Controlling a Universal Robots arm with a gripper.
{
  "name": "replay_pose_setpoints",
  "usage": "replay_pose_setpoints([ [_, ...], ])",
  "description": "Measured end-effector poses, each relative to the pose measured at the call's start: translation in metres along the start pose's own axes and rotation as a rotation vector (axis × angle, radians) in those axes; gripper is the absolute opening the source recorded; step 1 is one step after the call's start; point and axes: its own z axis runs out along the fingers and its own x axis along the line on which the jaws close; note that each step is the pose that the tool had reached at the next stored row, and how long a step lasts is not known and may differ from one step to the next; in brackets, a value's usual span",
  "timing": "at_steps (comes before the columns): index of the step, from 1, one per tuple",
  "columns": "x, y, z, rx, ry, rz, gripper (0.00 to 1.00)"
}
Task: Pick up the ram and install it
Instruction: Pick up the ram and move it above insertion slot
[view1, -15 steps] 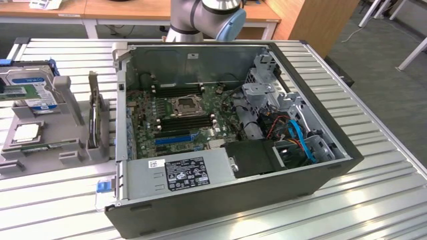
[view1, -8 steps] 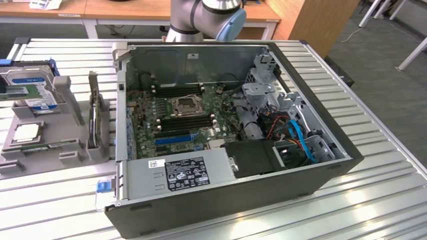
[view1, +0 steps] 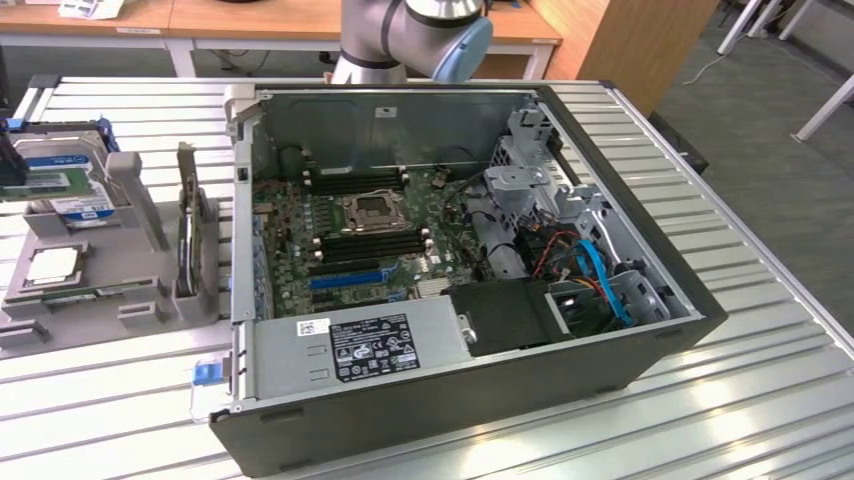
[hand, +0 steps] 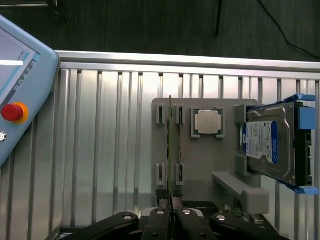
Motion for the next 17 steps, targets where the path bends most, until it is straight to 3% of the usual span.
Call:
replay_pose_setpoints([
  [17,0.0,-0.0236,-0.0011,0.0,0.0,0.0,0.12],
])
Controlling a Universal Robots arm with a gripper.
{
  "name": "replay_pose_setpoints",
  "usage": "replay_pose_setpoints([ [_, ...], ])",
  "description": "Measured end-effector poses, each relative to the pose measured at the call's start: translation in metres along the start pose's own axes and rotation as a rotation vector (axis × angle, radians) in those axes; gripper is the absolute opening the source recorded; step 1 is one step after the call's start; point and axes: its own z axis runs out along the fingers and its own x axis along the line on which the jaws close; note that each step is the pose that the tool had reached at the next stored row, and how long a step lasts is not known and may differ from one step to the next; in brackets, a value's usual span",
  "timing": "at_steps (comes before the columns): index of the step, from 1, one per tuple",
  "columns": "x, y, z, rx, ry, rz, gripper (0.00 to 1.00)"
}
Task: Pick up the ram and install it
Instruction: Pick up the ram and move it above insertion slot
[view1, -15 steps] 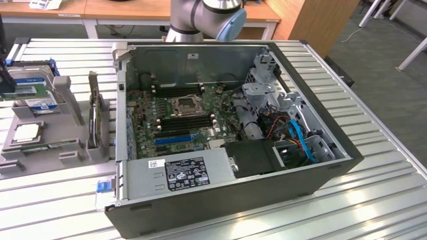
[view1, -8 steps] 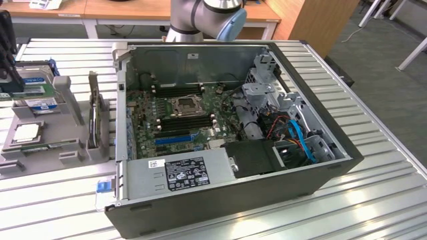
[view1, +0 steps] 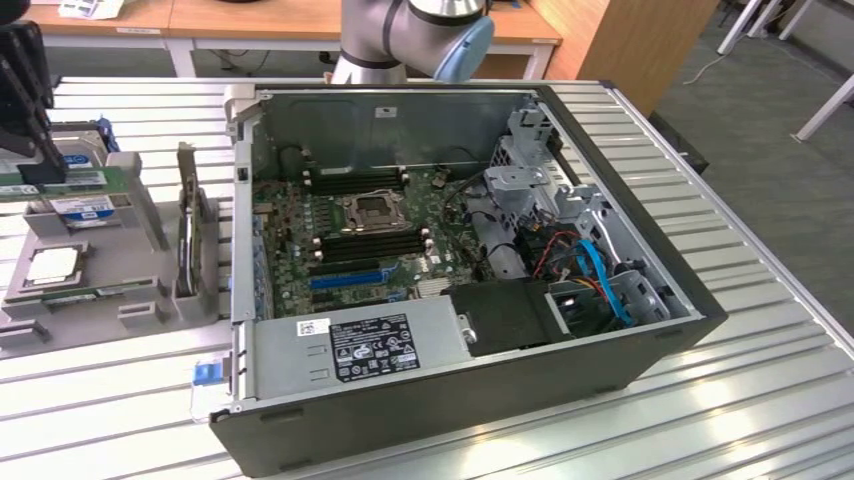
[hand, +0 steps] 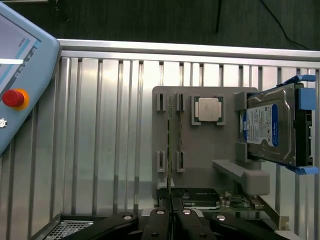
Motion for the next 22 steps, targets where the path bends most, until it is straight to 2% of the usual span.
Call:
replay_pose_setpoints([
  [22,0.0,-0.0341,-0.0015,0.0,0.0,0.0,0.12],
])
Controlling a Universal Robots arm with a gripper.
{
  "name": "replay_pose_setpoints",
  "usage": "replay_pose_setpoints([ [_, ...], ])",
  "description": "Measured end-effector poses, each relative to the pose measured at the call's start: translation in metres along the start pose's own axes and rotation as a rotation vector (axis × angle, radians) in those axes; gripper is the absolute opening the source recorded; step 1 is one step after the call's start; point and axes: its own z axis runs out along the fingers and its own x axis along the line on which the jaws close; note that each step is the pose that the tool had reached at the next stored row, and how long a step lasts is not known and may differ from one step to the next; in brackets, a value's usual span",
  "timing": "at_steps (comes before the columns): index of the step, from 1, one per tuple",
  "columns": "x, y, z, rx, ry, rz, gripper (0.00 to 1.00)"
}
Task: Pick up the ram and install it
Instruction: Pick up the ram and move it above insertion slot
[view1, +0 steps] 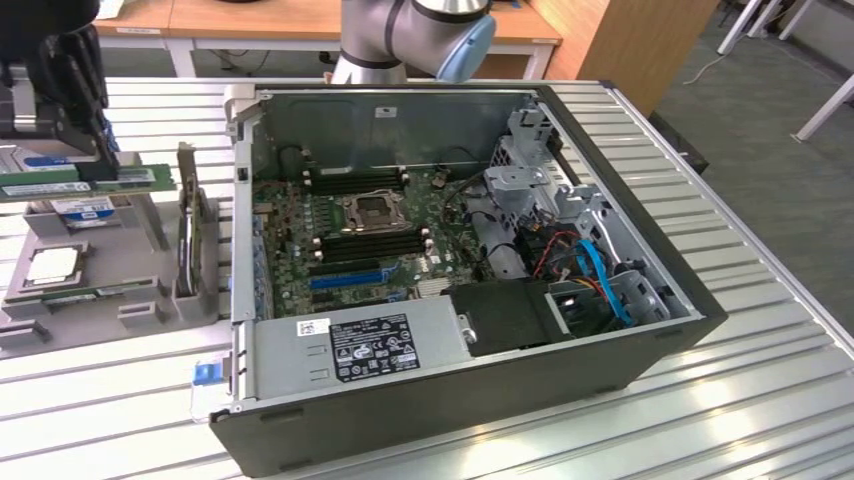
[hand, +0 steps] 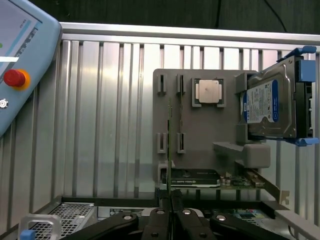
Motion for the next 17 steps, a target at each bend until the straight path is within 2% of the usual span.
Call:
replay_pose_setpoints([
  [4,0.0,-0.0064,-0.0003,0.0,0.0,0.0,0.12],
  [6,0.0,-0.0217,-0.001,0.0,-0.0001,0.0,0.12],
  [7,0.0,-0.0265,-0.0012,0.0,0.0,0.0,0.12],
  [17,0.0,-0.0461,-0.0021,0.0,0.0,0.0,0.12],
])
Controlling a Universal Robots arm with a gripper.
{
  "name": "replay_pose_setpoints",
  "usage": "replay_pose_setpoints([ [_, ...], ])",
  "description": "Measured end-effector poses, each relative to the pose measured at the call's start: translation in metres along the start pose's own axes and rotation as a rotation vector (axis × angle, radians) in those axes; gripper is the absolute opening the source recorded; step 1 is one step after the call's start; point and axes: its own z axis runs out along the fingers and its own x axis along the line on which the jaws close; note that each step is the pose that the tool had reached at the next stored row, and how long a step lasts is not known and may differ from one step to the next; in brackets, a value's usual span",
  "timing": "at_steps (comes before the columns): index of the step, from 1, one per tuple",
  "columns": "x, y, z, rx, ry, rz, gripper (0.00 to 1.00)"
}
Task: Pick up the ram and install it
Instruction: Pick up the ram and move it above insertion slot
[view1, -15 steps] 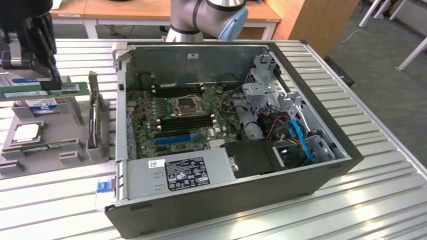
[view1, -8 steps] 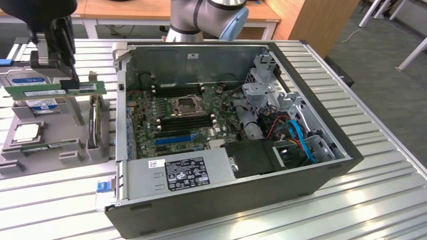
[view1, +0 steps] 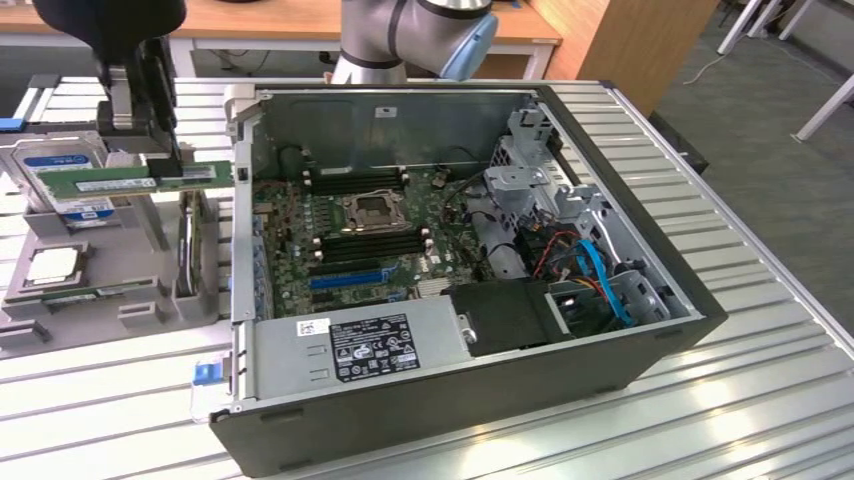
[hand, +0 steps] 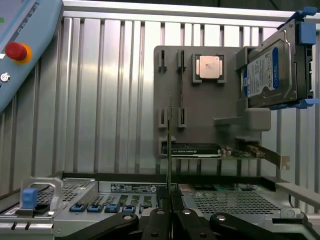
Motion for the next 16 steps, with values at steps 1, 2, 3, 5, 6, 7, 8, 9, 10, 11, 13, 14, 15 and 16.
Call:
replay_pose_setpoints([
  [1,0.0,-0.0018,-0.0001,0.0,0.0,0.0,0.12],
  [2,0.0,-0.0037,-0.0002,-0.0001,0.0001,0.0,0.12],
  [3,0.0,-0.0057,-0.0002,0.0,0.0,0.0,0.12],
  [5,0.0,-0.0099,-0.0004,0.0,0.0,0.0,0.12],
  [6,0.0,-0.012,-0.0006,-0.0001,0.0001,0.0,0.12],
  [7,0.0,-0.0142,-0.0007,-0.0001,0.0,0.0,0.12],
  [8,0.0,-0.0165,-0.0008,-0.0002,0.0001,0.0,0.12],
  [9,0.0,-0.0188,-0.0009,-0.0001,0.0,0.0,0.12],
  [10,0.0,-0.0212,-0.001,-0.0002,0.0001,0.0,0.12],
  [11,0.0,-0.0236,-0.0011,-0.0002,0.0001,0.0,0.12],
  [13,0.0,-0.0283,-0.0013,-0.0002,0.0,0.0,0.12],
  [14,0.0,-0.0306,-0.0014,-0.0002,0.0,0.0,0.12],
  [15,0.0,-0.0329,-0.0015,-0.0003,0.0001,0.0,0.12],
  [16,0.0,-0.0355,-0.0016,-0.0002,0.0,0.0,0.12],
])
